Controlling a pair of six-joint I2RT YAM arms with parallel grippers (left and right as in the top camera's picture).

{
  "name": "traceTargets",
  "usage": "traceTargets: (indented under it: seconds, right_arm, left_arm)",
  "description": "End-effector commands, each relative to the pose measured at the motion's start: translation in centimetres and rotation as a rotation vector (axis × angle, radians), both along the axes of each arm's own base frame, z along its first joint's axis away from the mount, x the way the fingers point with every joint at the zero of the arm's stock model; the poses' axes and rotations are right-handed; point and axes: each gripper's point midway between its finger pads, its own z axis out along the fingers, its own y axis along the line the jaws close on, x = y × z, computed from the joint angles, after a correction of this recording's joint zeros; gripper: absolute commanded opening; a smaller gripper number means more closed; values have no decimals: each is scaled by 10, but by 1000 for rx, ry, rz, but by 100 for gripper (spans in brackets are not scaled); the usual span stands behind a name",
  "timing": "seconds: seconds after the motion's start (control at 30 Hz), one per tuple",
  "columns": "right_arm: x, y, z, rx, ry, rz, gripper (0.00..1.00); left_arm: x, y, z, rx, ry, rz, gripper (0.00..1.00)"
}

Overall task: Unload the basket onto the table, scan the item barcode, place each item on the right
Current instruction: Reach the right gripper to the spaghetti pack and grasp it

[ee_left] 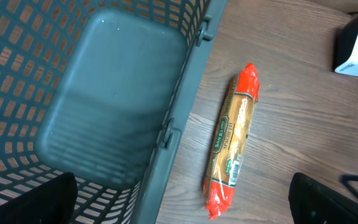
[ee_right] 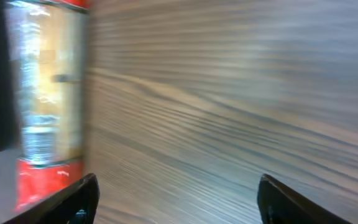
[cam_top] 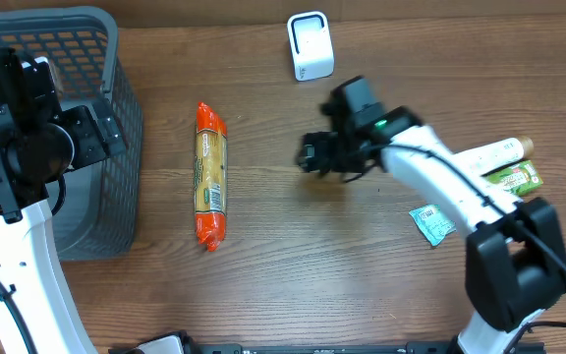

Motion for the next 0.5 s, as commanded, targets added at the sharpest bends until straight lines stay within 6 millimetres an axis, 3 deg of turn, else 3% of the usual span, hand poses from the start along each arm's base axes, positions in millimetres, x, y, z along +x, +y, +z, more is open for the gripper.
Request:
traceTargets:
  seconds: [0.0, 0.2, 0.47]
  right_arm:
    - [-4, 37, 3, 15, -43, -31, 85]
    - [-11, 93, -10, 25, -155, 3, 100]
    - [-23, 140, -35, 57, -171, 39, 100]
  left_arm:
    - [2, 0, -1, -8, -1, 3, 100]
    - [2, 0, -1, -8, -1, 3, 99]
    - [2, 0, -1, -8, -1, 3, 100]
